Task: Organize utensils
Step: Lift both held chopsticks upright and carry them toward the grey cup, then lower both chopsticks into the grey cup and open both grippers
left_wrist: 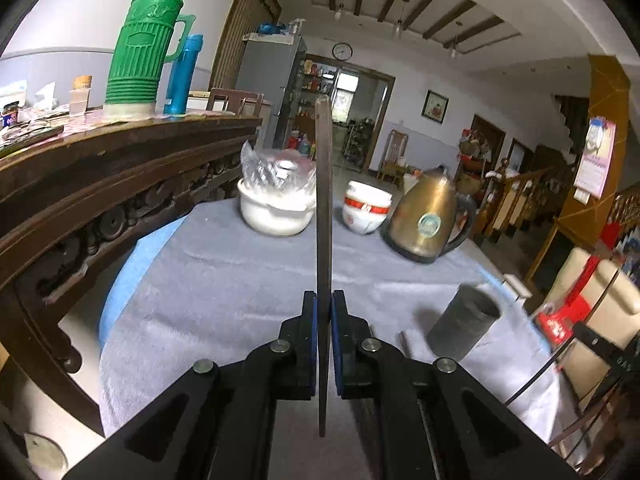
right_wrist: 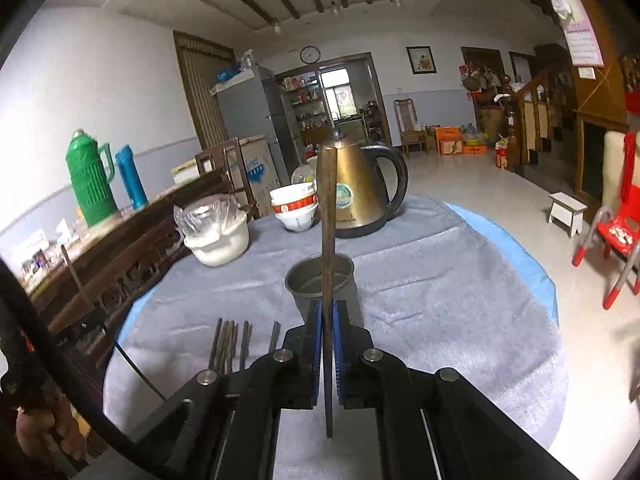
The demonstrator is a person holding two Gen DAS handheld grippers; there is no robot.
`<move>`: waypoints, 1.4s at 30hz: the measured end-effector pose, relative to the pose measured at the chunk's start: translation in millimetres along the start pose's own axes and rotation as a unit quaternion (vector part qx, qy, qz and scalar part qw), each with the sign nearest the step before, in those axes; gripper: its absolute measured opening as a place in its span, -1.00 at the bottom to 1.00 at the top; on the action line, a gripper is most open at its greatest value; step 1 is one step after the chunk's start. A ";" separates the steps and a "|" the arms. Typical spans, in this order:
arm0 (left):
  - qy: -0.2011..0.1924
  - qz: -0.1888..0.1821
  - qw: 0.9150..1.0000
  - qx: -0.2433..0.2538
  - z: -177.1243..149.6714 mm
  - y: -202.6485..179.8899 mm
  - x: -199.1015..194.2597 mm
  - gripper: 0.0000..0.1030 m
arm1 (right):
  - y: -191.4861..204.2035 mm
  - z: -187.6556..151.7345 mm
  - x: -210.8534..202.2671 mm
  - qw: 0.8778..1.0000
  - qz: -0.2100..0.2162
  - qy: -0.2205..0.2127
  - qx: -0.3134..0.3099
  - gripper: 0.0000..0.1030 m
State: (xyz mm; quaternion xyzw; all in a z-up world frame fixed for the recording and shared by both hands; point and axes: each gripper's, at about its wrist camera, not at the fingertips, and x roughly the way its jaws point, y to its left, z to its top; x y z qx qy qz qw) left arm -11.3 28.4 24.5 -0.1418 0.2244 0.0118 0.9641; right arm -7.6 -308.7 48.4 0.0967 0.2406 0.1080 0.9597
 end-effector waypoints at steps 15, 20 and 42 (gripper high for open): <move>-0.006 -0.178 0.981 -0.075 82.9 -69.9 31.9 -0.87 | -11.5 85.5 -26.9 0.992 0.035 -0.113 0.031 -0.88; 0.004 -0.185 0.980 -0.071 90.9 -106.9 70.3 -0.87 | -11.1 107.2 0.2 0.992 0.038 -0.121 0.023 -0.88; 0.103 -0.113 0.986 0.061 34.0 -165.3 154.3 -0.70 | -20.8 78.8 123.3 0.999 0.014 0.032 -0.001 -0.86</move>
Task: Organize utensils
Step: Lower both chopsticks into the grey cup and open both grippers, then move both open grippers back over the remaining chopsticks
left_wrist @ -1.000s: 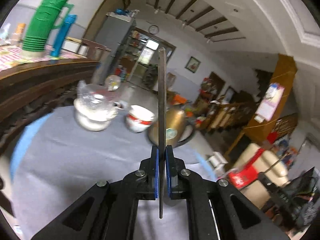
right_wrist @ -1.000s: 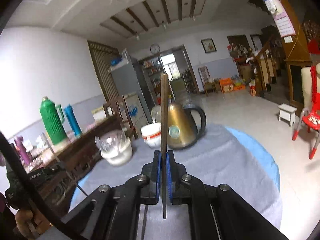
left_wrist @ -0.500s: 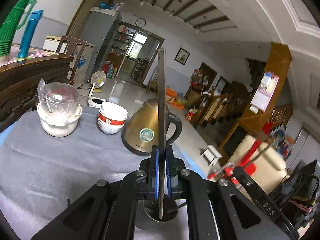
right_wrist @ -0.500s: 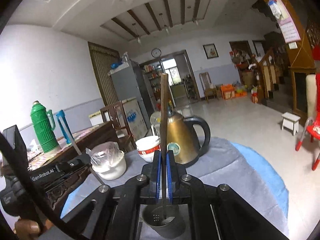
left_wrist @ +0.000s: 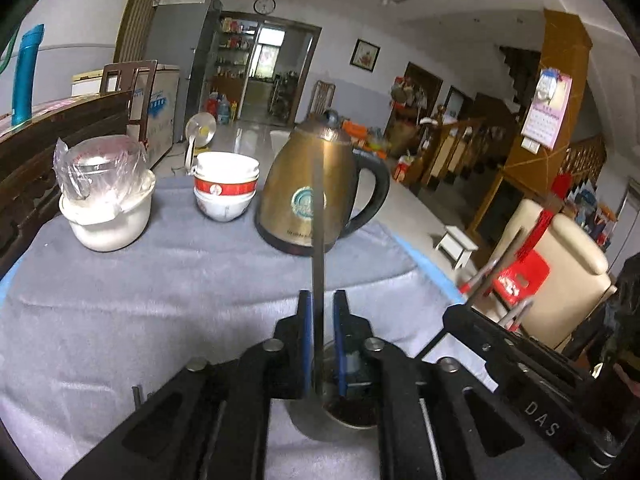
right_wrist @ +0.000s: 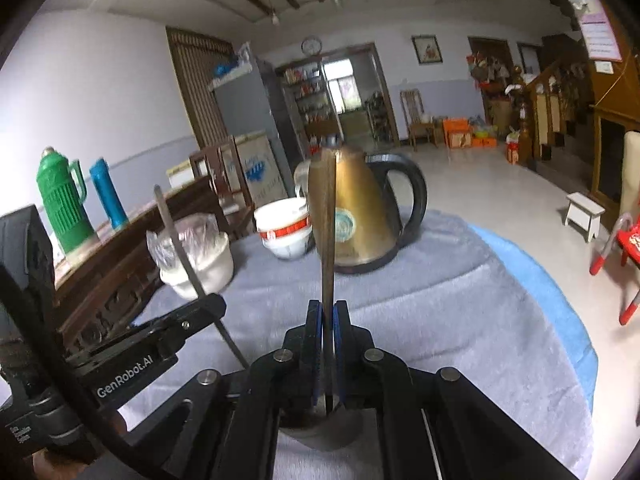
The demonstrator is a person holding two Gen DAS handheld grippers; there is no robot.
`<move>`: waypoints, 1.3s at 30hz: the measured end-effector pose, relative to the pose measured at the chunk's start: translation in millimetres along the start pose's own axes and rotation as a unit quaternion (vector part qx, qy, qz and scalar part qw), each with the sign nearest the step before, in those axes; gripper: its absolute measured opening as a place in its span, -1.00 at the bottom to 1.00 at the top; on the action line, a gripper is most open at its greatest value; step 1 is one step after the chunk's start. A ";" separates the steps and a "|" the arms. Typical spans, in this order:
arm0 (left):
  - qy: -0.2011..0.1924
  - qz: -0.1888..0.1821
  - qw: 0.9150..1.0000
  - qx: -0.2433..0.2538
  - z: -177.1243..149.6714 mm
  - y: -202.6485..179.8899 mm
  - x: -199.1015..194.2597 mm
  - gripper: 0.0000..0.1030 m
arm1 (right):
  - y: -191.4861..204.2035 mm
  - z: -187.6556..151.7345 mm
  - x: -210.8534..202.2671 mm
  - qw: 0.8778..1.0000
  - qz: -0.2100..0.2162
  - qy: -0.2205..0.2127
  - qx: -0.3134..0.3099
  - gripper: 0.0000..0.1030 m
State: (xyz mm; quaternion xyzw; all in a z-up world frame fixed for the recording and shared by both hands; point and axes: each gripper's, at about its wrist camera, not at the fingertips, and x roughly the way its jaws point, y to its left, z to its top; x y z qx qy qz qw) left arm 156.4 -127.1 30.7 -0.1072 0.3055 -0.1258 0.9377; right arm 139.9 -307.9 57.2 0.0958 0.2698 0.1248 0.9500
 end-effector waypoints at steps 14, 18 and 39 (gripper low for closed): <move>-0.052 0.059 0.997 -0.008 -36.7 66.2 -110.1 0.41 | -4.1 -21.3 -76.9 0.998 -0.037 -0.029 0.038 0.40; -0.012 0.123 0.991 -0.044 -85.1 114.7 -129.6 0.42 | 5.3 -74.3 -97.1 0.999 -0.034 0.008 0.040 0.40; 0.015 0.094 0.993 -0.068 -120.2 114.9 -143.2 0.42 | 77.3 -132.0 -99.1 0.994 -0.002 0.096 -0.048 0.40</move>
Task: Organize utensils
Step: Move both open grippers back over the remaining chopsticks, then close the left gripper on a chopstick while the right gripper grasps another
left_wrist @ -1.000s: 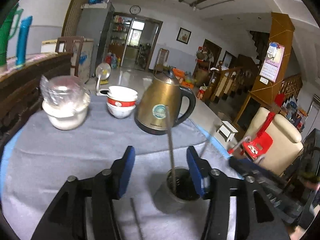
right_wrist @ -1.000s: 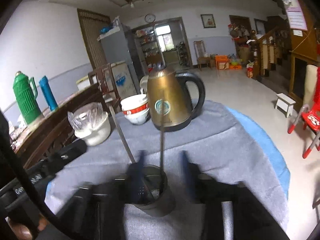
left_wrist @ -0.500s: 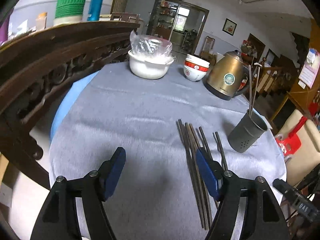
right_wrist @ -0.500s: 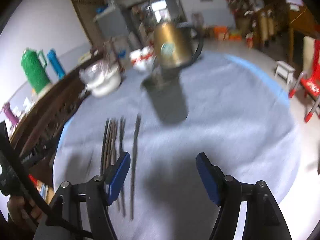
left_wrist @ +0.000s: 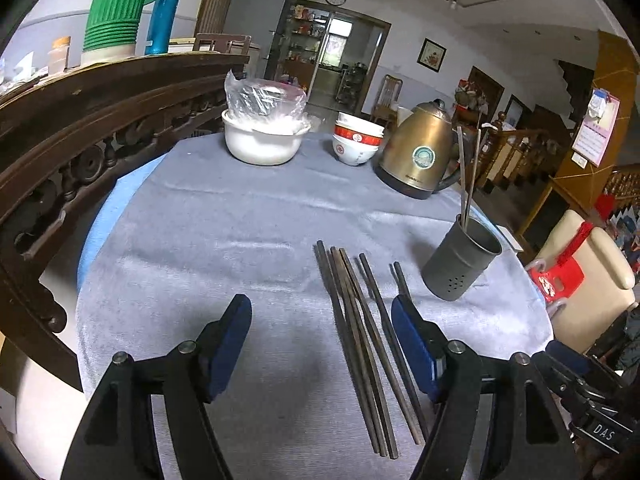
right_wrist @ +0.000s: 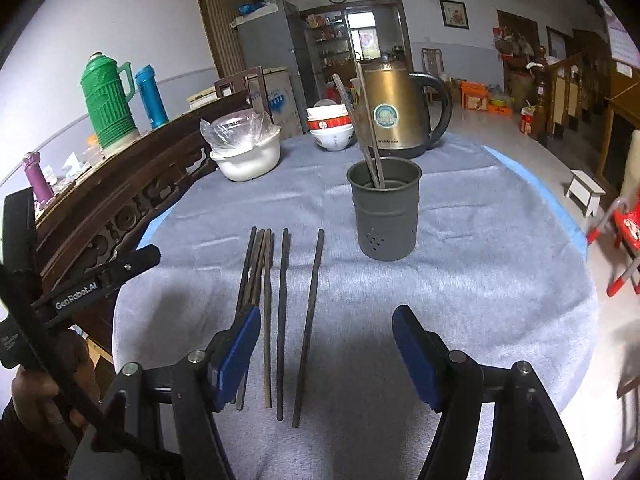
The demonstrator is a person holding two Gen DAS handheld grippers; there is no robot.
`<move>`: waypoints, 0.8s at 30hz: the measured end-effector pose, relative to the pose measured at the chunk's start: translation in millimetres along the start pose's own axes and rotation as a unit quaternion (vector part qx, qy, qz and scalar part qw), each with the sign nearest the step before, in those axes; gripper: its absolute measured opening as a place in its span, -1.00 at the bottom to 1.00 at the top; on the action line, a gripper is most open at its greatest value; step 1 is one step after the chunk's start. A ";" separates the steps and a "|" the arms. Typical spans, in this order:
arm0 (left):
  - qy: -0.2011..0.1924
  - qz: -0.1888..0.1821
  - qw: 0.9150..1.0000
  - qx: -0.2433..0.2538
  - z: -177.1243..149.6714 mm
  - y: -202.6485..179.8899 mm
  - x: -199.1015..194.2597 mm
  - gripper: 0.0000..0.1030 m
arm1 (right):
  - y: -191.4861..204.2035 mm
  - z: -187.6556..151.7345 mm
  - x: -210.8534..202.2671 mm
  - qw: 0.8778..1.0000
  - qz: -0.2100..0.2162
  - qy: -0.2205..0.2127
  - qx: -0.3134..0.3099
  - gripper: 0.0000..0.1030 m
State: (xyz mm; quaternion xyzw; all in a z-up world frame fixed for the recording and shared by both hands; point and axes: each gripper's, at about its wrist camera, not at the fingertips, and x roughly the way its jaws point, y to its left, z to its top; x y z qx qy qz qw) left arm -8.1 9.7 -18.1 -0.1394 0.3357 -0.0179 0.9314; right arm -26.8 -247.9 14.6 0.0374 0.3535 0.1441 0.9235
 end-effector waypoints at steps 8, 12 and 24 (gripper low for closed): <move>0.007 0.000 1.000 -0.008 -0.4 4.9 2.9 0.42 | -0.6 1.5 5.4 1.000 0.002 0.009 0.004 0.40; 0.014 0.004 1.000 -0.019 1.1 10.2 5.1 0.42 | 0.6 2.7 10.0 1.000 0.011 0.016 0.002 0.40; 0.121 0.053 0.990 -0.047 -7.3 27.9 24.8 0.42 | -25.7 16.2 80.2 0.979 0.066 0.190 0.028 0.40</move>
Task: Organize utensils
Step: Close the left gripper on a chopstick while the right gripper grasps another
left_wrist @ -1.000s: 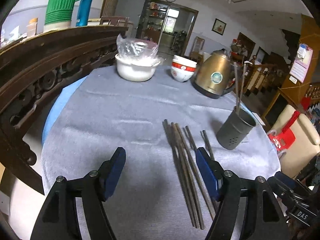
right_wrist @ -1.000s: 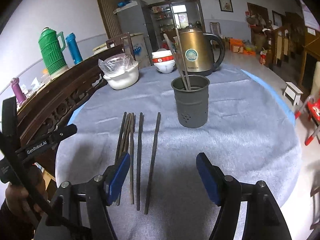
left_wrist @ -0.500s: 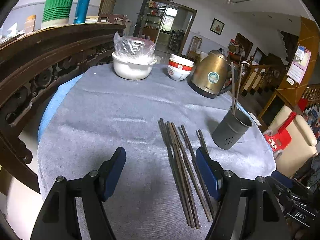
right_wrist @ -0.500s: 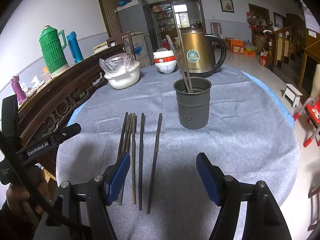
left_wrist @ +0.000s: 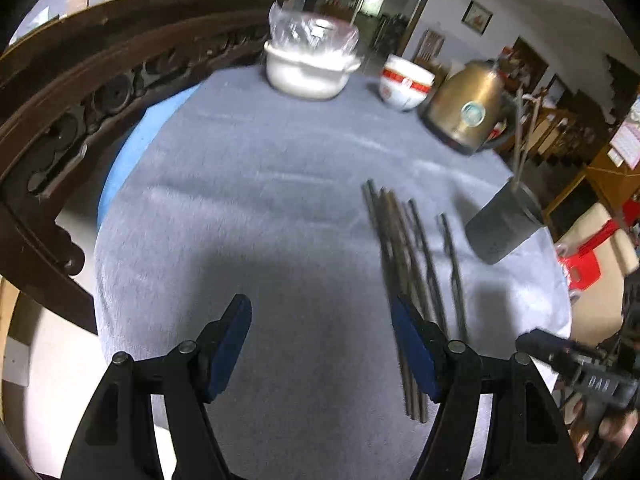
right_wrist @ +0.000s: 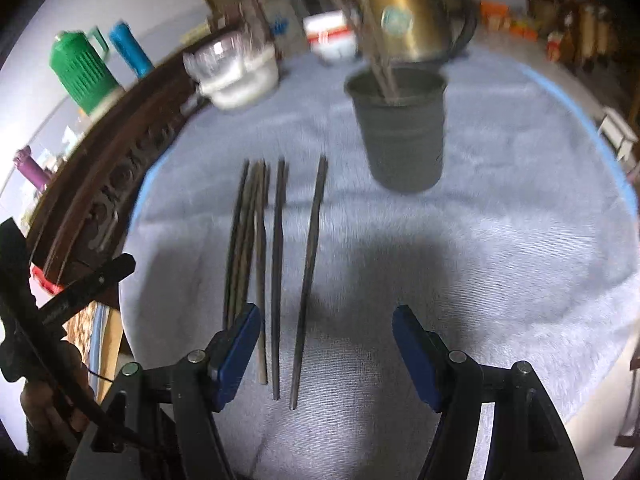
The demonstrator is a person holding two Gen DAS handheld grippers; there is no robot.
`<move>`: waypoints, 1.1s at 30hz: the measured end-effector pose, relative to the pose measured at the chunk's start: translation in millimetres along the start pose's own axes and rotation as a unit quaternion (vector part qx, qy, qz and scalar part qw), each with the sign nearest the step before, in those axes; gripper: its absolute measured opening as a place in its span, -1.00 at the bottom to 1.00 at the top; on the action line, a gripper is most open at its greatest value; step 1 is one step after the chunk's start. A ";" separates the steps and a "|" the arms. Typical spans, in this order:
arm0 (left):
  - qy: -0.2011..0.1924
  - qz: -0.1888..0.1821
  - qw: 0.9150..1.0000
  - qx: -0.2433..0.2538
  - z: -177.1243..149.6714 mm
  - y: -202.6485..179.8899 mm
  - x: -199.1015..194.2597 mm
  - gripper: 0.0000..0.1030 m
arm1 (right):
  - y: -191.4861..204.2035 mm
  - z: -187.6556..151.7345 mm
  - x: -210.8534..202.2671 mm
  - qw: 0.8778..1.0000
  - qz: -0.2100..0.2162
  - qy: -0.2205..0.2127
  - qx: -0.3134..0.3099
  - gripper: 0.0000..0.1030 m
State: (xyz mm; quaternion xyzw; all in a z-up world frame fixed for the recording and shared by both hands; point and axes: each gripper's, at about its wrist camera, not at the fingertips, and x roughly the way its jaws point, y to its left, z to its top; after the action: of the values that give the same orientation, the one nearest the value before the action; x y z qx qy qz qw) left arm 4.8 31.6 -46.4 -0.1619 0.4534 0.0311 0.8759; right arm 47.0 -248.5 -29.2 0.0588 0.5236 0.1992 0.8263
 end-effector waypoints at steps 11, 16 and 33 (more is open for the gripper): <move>0.047 0.014 0.999 0.003 -2.4 2.9 17.9 0.42 | 18.0 52.6 70.4 0.997 -0.019 0.075 -0.006 -0.26; 0.057 0.011 0.998 0.008 -0.6 1.0 22.1 0.42 | 25.0 61.9 90.8 0.994 -0.038 0.100 -0.019 -0.49; 0.186 0.032 0.982 -0.020 48.6 -46.7 100.1 0.39 | -16.5 46.5 75.0 0.994 -0.020 0.105 -0.021 -0.88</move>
State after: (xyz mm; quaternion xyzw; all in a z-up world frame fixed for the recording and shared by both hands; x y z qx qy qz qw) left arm 111.1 -6.7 -88.9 -0.1675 0.6125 0.0371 0.7716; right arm 120.6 -229.1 -76.7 0.0098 0.6038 0.1989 0.7719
